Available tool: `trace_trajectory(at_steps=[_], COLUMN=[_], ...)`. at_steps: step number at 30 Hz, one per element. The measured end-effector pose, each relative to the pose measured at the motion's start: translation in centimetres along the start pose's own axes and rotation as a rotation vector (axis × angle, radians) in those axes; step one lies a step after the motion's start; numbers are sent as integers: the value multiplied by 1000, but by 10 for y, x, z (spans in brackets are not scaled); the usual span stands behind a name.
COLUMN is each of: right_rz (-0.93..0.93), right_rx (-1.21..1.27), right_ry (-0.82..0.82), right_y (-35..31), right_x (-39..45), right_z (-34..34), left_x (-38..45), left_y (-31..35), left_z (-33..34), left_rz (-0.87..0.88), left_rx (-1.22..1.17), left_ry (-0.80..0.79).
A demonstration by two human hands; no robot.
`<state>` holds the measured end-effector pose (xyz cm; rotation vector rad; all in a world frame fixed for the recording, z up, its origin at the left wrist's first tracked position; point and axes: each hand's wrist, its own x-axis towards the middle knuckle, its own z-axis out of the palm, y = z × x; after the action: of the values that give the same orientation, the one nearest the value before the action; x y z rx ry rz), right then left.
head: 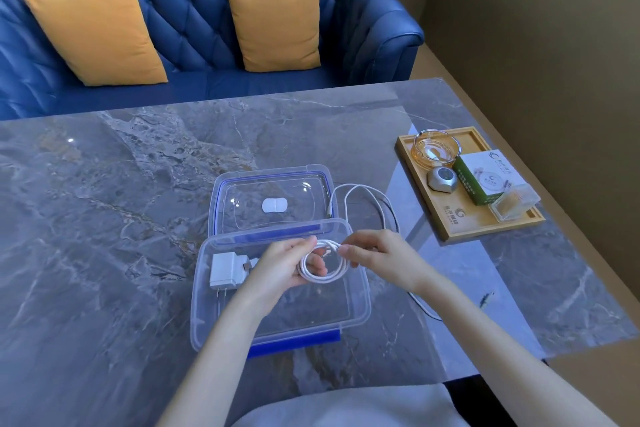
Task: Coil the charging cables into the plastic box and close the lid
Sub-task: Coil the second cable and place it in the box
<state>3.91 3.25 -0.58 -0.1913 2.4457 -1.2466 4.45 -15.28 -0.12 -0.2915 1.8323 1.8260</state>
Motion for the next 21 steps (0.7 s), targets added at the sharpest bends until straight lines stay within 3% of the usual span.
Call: trace_trajectory(at_steps=[9, 13, 21], right_rz=[-31, -51, -97], right_rx=[-95, -192, 78], right_ry=[-108, -183, -318], right_y=[-1, -7, -29], right_x=[14, 20, 23], right_z=[35, 36, 16], left_x=[-17, -17, -15], left_y=[-28, -26, -8], left_z=[-33, -39, -53], left_rz=[-102, -27, -12], left_rx=[-145, 21, -68], left_ry=[78, 89, -63])
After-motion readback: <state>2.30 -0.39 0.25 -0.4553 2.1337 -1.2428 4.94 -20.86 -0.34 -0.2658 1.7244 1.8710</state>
